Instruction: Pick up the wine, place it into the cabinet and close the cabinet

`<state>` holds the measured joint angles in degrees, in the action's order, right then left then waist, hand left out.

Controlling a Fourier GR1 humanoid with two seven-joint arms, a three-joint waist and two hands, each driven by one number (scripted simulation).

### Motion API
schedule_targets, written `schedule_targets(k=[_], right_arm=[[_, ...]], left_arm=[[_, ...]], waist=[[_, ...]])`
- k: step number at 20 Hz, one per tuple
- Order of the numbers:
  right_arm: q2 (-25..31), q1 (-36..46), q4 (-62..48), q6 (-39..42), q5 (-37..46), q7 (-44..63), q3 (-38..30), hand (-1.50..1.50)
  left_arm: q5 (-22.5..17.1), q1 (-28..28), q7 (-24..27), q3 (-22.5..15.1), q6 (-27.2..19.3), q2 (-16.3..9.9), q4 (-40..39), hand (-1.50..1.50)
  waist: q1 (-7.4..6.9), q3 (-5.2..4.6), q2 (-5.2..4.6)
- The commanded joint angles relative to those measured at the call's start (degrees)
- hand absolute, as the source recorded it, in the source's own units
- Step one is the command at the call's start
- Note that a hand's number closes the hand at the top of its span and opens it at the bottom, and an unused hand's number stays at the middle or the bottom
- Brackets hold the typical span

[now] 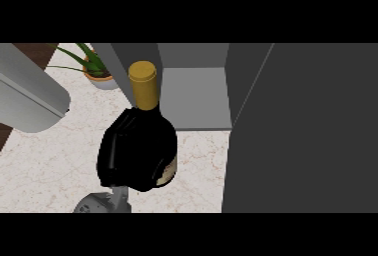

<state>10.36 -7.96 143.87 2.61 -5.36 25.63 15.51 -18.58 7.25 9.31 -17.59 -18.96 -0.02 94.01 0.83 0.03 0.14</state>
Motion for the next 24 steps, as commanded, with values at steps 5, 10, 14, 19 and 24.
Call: schedule_targets(k=[5, 10, 14, 19, 24], right_arm=[[-0.25, -3.57, 9.31, 1.04, -7.76, 1.75, -2.75, -1.5], [-0.52, -4.37, 10.23, 1.82, -7.05, 2.69, -2.02, -1.5], [-0.25, -6.84, 11.03, 3.05, -5.76, 1.9, 0.05, -1.5], [-0.71, -3.35, 9.11, 2.85, -7.95, 2.78, -2.47, -1.5], [-0.85, -5.42, 12.55, 2.76, -9.2, 4.5, -2.75, -1.5]], left_arm=[[-1.35, 15.32, -3.8, -2.26, -12.9, 0.01, -8.78, 1.5], [-3.65, 15.88, 1.51, -4.97, -14.64, 0.01, -15.85, 1.5], [-4.66, 19.5, 2.87, -4.41, -16.55, 0.01, -22.76, 1.5], [-9.86, 19.31, 8.94, -6.09, -15.16, 0.01, -29.43, 1.5], [-14.01, 20.55, 14.75, -6.41, -13.33, 0.01, -36.2, 1.5]], waist=[[0.75, 0.02, -0.13], [0.64, -0.01, -0.1], [0.98, -0.02, -0.12], [0.61, -0.06, -0.27], [1.26, -0.08, -0.28]])
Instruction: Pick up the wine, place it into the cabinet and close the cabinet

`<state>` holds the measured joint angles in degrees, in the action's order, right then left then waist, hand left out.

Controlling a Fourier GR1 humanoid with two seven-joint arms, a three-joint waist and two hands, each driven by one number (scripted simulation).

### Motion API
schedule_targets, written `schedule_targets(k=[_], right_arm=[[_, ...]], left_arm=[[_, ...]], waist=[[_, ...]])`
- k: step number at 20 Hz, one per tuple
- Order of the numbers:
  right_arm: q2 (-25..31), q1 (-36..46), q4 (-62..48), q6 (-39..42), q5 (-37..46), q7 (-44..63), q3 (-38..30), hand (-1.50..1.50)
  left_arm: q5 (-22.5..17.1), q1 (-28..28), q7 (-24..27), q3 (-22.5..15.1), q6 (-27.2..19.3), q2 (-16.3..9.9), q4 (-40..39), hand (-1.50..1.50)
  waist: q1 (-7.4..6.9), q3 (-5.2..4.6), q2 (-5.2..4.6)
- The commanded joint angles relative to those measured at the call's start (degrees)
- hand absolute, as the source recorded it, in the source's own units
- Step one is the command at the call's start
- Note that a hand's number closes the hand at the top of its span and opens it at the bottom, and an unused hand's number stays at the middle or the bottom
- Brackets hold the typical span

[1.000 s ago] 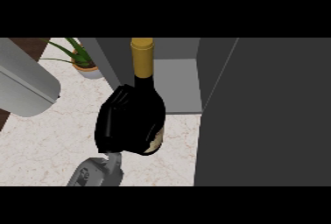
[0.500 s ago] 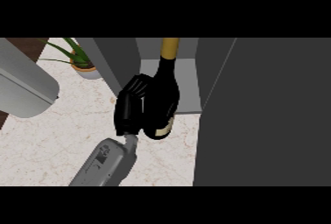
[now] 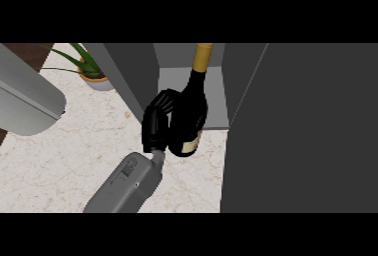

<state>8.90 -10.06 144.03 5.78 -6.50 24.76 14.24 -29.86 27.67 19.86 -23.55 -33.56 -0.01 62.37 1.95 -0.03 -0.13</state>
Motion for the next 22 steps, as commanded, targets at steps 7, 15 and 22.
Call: schedule_targets(k=[7, 15, 22], right_arm=[[-0.2, -4.46, 9.91, 0.64, -5.2, 2.98, -0.43, -1.5], [1.03, -2.87, 7.54, 2.54, -9.24, 1.47, -5.2, -1.5], [-1.33, -4.64, 10.45, 1.0, -7.34, 4.28, -0.57, -1.5]], left_arm=[[-10.3, 3.02, 7.96, -0.95, 2.48, 0.01, -8.98, 1.5], [-16.02, 13.58, 9.67, 2.73, 4.74, 0.01, -21.94, 1.5], [-18.2, 21.08, 8.02, 5.22, 4.08, 0.01, -27.74, 1.5]], waist=[[-0.69, 0.02, 0.12], [-0.06, 0.06, -0.16], [0.61, 0.02, -0.15]])
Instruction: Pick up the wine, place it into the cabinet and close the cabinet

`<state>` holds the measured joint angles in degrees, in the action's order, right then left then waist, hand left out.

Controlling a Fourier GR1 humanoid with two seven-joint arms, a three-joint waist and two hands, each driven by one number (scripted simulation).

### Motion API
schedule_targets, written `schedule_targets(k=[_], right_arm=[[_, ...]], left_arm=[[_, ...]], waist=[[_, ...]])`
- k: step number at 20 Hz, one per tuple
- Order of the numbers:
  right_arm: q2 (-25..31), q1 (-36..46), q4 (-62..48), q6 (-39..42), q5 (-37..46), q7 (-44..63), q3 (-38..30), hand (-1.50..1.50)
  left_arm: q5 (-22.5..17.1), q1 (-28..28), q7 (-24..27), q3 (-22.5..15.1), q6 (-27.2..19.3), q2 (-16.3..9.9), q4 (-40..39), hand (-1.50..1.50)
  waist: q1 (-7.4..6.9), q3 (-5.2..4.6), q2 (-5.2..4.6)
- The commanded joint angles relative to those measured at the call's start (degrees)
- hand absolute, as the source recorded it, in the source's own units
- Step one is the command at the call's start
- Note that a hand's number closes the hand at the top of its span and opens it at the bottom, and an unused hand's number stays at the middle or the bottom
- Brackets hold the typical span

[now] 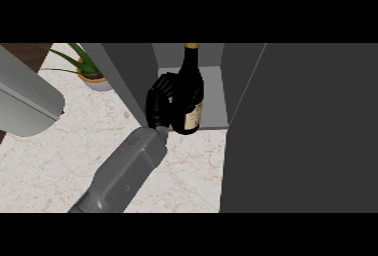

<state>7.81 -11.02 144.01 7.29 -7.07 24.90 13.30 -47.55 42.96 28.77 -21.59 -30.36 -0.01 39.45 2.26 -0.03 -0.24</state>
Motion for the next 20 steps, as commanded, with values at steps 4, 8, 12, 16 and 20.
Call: schedule_targets(k=[4, 8, 12, 16, 20], right_arm=[[0.84, -4.3, 11.56, 0.97, -7.08, 3.9, -0.76, -1.5], [0.3, -1.21, 10.52, 0.3, -6.91, 5.09, -1.0, -1.5], [0.21, -1.71, 9.36, 0.83, -6.64, 4.6, -0.93, -1.5], [-1.77, 0.41, 5.17, 0.52, -3.99, 2.89, 1.63, -1.5], [-2.18, -0.39, 4.15, 1.32, -5.71, 0.23, -0.11, -1.5]], left_arm=[[-2.59, 7.98, 0.37, 3.53, -0.34, 0.01, -7.47, 1.5], [-2.9, 12.35, -1.83, 2.81, -2.04, -0.01, -9.54, 1.5], [-0.3, 15.38, 0.02, 4.19, -1.79, -1.78, -14.84, 1.5], [1.07, 18.87, 0.69, 4.63, -6.93, -0.07, -19.81, 1.5], [4.61, 23.85, -2.08, 2.79, -10.59, -3.15, -25.34, -1.5]], waist=[[0.55, 0.03, -0.01], [0.26, 0.01, -0.02], [0.31, 0.02, -0.13], [0.25, 0.0, -0.3], [1.02, 0.09, -0.47]])
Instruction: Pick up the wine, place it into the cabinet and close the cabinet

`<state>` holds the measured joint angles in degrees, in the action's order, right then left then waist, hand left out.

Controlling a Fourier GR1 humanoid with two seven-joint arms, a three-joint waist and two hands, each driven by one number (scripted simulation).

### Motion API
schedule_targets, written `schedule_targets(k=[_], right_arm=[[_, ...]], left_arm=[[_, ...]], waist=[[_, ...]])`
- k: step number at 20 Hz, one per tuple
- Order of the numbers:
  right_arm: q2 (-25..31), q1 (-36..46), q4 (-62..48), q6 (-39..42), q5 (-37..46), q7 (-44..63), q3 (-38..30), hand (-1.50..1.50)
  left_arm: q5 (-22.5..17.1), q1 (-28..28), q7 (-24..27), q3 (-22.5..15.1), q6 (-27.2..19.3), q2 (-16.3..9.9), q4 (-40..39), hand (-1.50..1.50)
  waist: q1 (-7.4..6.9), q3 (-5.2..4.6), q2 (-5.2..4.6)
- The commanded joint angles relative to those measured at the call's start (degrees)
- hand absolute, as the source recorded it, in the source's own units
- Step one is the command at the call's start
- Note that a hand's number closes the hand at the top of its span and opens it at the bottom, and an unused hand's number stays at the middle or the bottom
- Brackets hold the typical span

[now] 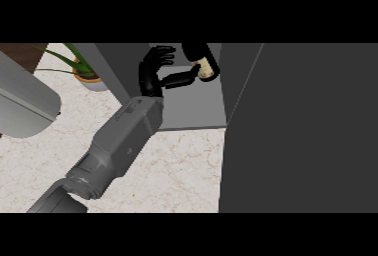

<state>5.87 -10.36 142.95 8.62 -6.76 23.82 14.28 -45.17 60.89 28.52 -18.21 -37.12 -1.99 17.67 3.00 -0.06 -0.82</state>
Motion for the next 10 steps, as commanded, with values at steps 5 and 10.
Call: schedule_targets(k=[5, 10], right_arm=[[0.1, -5.08, 10.63, 0.26, -5.24, 3.66, 1.09, -1.5], [1.26, -2.46, 7.58, 1.8, -8.14, 2.54, -3.36, -1.5]], left_arm=[[4.25, 3.64, -0.09, -1.05, -1.0, -4.14, -8.28, -1.5], [4.64, 4.49, 0.57, 0.16, -2.96, -0.41, -10.5, -1.5]], waist=[[0.86, 0.03, 0.08], [0.45, 0.06, -0.2]])
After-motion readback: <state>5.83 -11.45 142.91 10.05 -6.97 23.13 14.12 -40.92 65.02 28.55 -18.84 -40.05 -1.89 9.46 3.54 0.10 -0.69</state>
